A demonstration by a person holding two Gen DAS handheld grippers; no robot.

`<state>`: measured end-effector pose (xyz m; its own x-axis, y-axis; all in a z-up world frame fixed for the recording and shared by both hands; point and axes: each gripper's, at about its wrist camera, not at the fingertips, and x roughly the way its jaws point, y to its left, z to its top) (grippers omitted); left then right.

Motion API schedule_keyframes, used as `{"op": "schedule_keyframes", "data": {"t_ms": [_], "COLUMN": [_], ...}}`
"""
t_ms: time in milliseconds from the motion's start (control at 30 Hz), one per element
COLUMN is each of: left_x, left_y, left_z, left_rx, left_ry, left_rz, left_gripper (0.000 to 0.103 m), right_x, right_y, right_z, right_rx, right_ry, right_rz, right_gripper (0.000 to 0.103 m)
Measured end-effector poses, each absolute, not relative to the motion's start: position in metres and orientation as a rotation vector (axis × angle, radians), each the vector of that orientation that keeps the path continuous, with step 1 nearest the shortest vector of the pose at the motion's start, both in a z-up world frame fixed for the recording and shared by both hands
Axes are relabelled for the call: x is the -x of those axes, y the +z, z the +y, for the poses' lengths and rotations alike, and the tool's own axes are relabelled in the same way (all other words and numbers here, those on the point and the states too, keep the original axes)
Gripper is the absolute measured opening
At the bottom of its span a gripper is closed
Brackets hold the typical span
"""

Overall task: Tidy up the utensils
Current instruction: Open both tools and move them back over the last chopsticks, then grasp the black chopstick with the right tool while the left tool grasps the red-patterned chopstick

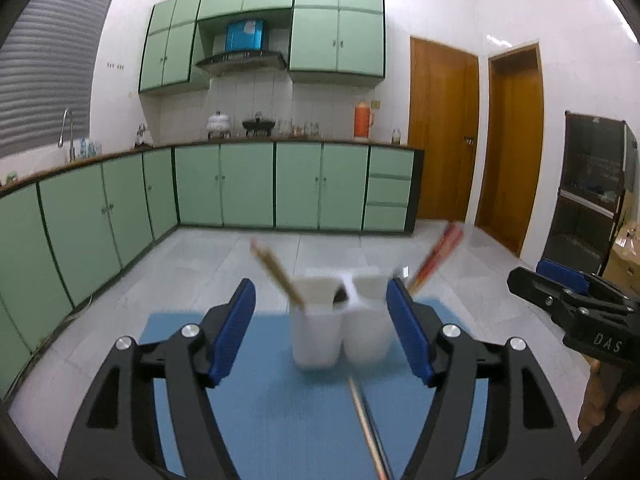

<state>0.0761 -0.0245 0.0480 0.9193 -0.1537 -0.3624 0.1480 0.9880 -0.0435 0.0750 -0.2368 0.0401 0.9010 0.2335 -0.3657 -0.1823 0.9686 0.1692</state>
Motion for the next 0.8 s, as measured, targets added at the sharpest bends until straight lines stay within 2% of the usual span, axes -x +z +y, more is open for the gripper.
{"op": "schedule_keyframes", "data": {"t_ms": [167,333,500,700,800], "left_x": [-0.047,-0.026,-0.013,0.000,0.003], "left_y": [0.006,-0.036,-0.066,-0.083,-0.083], "left_z": [-0.021,-0.015,-0.006,0.002,0.006], "left_rx": [-0.004,-0.007,-0.020,-0.014,-0.004], "left_ry": [-0.121,-0.091,-0.067,-0.059,-0.054], "left_rz": [0.457,0.546,0.620,0.671,0.667], "left_gripper": [0.066,0.064,0.063,0.063,0.063], "right_x": [-0.044,-0.017,0.000,0.009,0.010], "right_y": [-0.001,-0.045,-0.080,-0.106,-0.112], "right_z": [-0.233,-0.213,-0.191,-0.170,-0.164], "right_rx": [-0.168,-0.139,-0.123,-0.105,-0.102], "right_ry": [0.192,0.205,0.253,0.307,0.317], "right_rz": [0.478,0.571,0.678,0.776,0.796], "right_gripper": [0.072,0.061,0.044,0.031,0.029]}}
